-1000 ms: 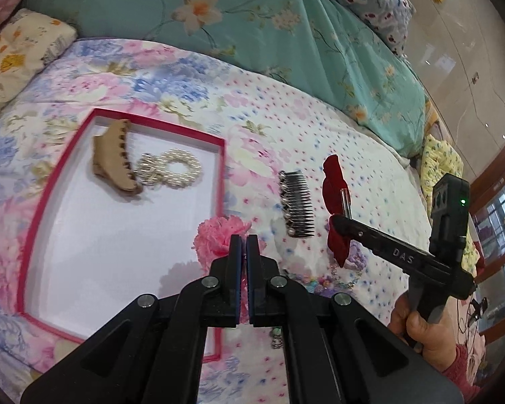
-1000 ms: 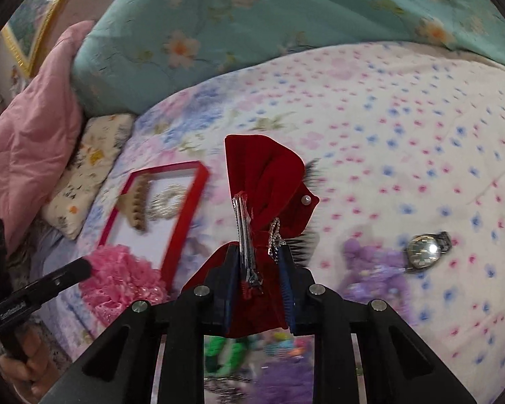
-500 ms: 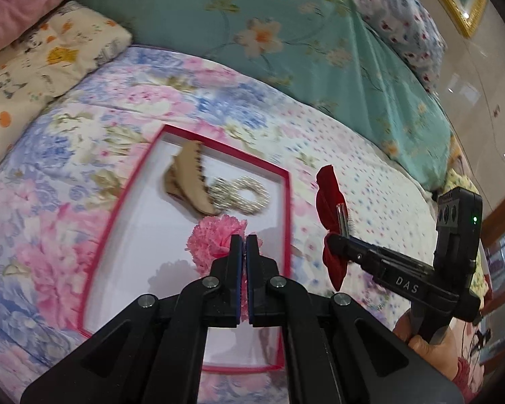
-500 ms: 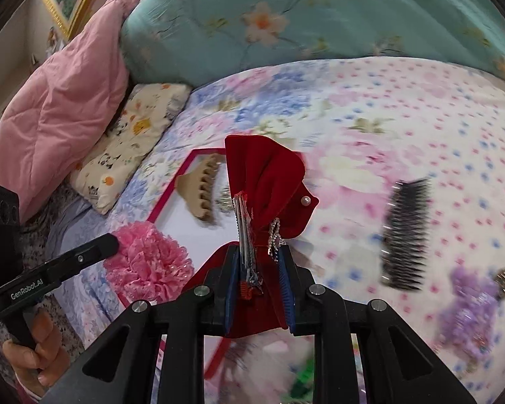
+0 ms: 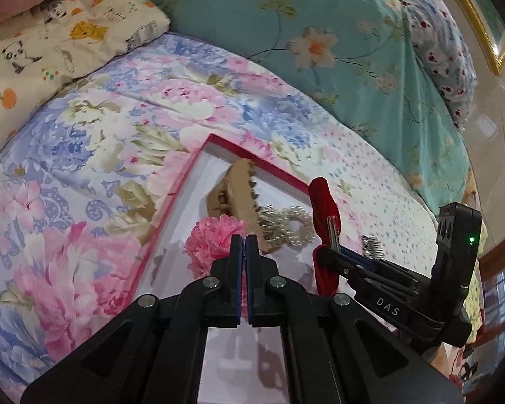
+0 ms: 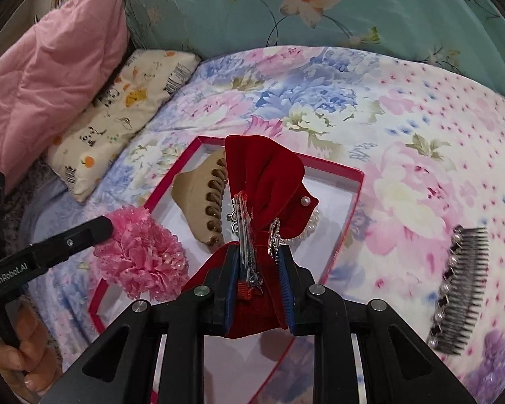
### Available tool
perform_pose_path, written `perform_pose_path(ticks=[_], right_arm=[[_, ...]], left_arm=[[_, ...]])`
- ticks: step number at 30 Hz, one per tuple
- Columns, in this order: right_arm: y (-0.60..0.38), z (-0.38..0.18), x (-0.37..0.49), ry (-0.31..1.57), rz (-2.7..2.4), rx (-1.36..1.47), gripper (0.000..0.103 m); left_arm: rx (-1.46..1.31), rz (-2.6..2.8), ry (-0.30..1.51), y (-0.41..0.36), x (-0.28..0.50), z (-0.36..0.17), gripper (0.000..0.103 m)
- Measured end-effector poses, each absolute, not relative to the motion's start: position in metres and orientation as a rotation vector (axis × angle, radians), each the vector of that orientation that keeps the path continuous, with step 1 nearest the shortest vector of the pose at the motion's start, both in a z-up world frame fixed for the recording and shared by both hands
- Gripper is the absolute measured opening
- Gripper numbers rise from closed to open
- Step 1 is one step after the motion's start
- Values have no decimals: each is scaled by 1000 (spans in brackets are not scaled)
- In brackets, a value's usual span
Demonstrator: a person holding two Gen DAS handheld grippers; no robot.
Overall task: Organize jewelry
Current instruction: 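Carry the pink scrunchie and red bow into the box and release both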
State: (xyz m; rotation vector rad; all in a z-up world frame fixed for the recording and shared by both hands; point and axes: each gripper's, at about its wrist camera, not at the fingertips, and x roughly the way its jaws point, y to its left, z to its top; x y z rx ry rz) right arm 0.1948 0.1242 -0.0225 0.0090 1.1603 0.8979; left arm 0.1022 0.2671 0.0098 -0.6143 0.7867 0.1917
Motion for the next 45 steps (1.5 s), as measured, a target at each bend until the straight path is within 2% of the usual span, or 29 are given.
perform_pose_path(ticks=[11, 19, 24, 30, 33, 35, 37, 38, 43, 45], right_arm=[[143, -46, 193, 1191, 923, -14, 24], [141, -53, 198, 1206, 945, 52, 28], [138, -56, 201, 1222, 941, 75, 38], [136, -57, 202, 1231, 942, 88, 41], [136, -55, 201, 1226, 945, 91, 43], [135, -53, 201, 1223, 946, 94, 44], [134, -51, 201, 1220, 945, 101, 46], [132, -50, 201, 1218, 943, 105, 48], [121, -37, 200, 1202, 945, 141, 52], [111, -30, 197, 1185, 944, 162, 59]], left_arm=[[-595, 251, 859, 269, 99, -24, 0], [-578, 261, 879, 266, 122, -32, 0], [-567, 269, 889, 265, 130, -33, 0], [-560, 278, 904, 266, 130, -33, 3], [-558, 289, 912, 267, 128, -33, 13], [-559, 297, 915, 268, 126, -31, 32], [-564, 299, 911, 269, 122, -29, 43], [-568, 296, 909, 269, 120, -28, 46], [-555, 288, 904, 263, 111, -17, 46], [-545, 288, 903, 258, 108, -12, 53]])
